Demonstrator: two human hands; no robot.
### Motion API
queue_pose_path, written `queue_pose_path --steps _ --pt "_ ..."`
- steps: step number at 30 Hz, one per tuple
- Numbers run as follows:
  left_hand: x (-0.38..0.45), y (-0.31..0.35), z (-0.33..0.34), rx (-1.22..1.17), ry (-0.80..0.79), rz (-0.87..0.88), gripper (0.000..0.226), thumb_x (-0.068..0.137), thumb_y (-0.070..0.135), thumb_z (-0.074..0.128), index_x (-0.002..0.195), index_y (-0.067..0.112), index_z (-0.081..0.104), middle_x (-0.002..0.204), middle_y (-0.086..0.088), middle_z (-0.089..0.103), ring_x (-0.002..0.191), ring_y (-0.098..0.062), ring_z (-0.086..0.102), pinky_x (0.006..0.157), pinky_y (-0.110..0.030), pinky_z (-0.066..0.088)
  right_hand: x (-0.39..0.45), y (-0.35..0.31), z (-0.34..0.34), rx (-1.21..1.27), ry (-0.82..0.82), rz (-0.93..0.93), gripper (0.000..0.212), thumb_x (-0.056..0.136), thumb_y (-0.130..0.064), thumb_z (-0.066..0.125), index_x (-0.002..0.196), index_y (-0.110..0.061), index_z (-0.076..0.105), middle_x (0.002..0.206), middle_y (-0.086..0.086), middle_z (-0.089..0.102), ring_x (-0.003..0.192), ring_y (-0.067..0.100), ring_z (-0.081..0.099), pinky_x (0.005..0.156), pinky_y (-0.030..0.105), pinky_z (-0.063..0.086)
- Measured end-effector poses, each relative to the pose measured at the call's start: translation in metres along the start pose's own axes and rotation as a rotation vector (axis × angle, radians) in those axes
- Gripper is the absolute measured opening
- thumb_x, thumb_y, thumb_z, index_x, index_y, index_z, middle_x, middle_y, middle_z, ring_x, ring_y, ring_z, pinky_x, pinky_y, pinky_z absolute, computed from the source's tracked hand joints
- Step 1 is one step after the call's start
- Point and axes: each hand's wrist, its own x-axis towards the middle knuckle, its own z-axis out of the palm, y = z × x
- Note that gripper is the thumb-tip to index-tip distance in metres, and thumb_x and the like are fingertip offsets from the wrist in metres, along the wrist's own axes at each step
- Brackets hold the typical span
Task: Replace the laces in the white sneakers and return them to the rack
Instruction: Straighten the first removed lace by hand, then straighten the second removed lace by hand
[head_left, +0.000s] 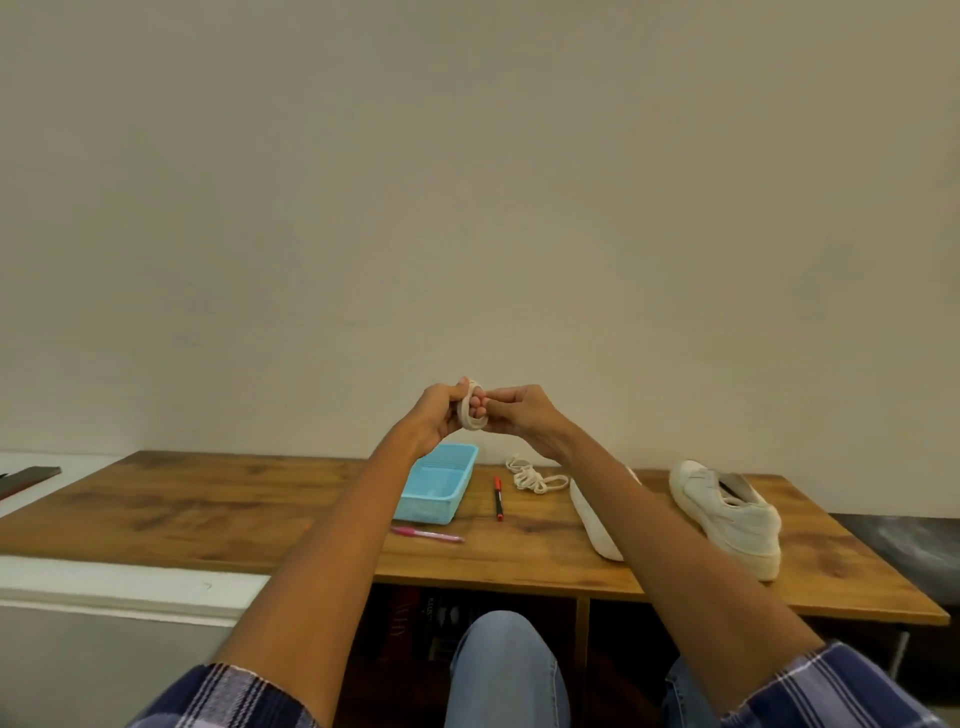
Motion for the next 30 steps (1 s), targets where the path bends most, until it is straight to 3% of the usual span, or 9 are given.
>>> queue_pose_path --steps 6,9,12,15,17,21,24,26,30 --pt "0.032 -0.022 -0.037 0.002 0.059 -0.128 0.034 0.102 0.019 0.038 0.085 -0.001 0.060 0.068 -0.006 0.059 0.057 -0.012 0.061 0.055 -0.019 0.055 0.038 0.041 0.020 -0.015 0.108 0.083 0.024 0.087 -0.001 0.062 0.107 0.013 0.064 0.076 0.007 0.066 0.060 0.007 0.065 0.065 0.018 0.056" --pt "0.050 -0.023 -0.052 0.121 0.067 -0.215 0.032 0.102 0.016 0.037 0.086 -0.001 0.059 0.077 -0.010 0.059 0.070 -0.017 0.058 0.066 -0.024 0.055 0.059 0.064 0.028 -0.058 0.124 0.119 0.024 0.087 -0.002 0.063 0.107 0.012 0.065 0.079 0.007 0.066 0.067 0.012 0.063 0.063 0.016 0.055" --pt "0.072 -0.022 -0.063 0.279 0.094 -0.314 0.032 0.103 0.016 0.036 0.085 -0.001 0.057 0.084 -0.012 0.058 0.073 -0.016 0.056 0.067 -0.024 0.052 0.078 0.087 0.035 -0.063 0.147 0.159 0.024 0.087 -0.005 0.064 0.105 0.010 0.067 0.076 0.005 0.067 0.064 0.007 0.063 0.062 0.015 0.054" --pt "0.094 -0.027 -0.083 0.730 0.108 -0.425 0.037 0.102 0.031 0.037 0.119 0.003 0.054 0.128 -0.010 0.050 0.113 -0.024 0.053 0.089 -0.033 0.044 0.097 0.104 0.036 -0.093 0.171 0.165 0.020 0.087 -0.003 0.063 0.102 0.010 0.067 0.074 0.006 0.067 0.061 0.005 0.062 0.057 0.012 0.050" --pt "0.109 -0.034 -0.098 0.837 0.097 -0.474 0.045 0.101 0.037 0.036 0.135 0.008 0.045 0.142 -0.006 0.044 0.128 -0.024 0.044 0.098 -0.038 0.041 0.112 0.110 0.034 -0.172 0.154 0.162 0.018 0.087 0.000 0.062 0.101 0.010 0.068 0.081 0.011 0.068 0.064 0.009 0.061 0.057 0.012 0.051" --pt "0.140 -0.056 -0.119 0.773 0.133 -0.449 0.041 0.099 0.037 0.042 0.127 0.009 0.053 0.126 -0.005 0.057 0.114 -0.022 0.054 0.088 -0.035 0.046 0.153 0.126 0.031 -0.341 0.098 0.154 0.016 0.085 -0.001 0.064 0.098 0.007 0.070 0.089 0.022 0.070 0.065 0.014 0.062 0.057 0.015 0.053" --pt "0.164 -0.078 -0.138 0.760 0.245 -0.264 0.029 0.101 0.028 0.040 0.109 0.008 0.059 0.104 -0.008 0.058 0.093 -0.025 0.054 0.078 -0.032 0.042 0.177 0.151 0.031 -0.406 0.095 0.199 0.012 0.084 -0.001 0.066 0.092 0.007 0.072 0.081 0.026 0.068 0.069 0.023 0.061 0.070 0.038 0.056" --pt "0.181 -0.096 -0.155 0.907 0.332 -0.143 0.026 0.099 0.018 0.041 0.102 0.005 0.063 0.102 -0.012 0.063 0.091 -0.028 0.058 0.077 -0.033 0.045 0.190 0.173 0.029 -0.448 0.097 0.243 0.011 0.084 -0.001 0.066 0.087 0.007 0.072 0.072 0.018 0.065 0.068 0.024 0.058 0.073 0.045 0.055" --pt "0.204 -0.125 -0.181 1.224 0.462 -0.073 0.020 0.094 0.011 0.049 0.108 0.004 0.060 0.112 -0.012 0.061 0.104 -0.026 0.057 0.082 -0.034 0.044 0.216 0.210 0.025 -0.511 0.156 0.311 0.012 0.085 -0.002 0.065 0.088 0.006 0.073 0.074 0.014 0.066 0.069 0.022 0.062 0.076 0.043 0.056"
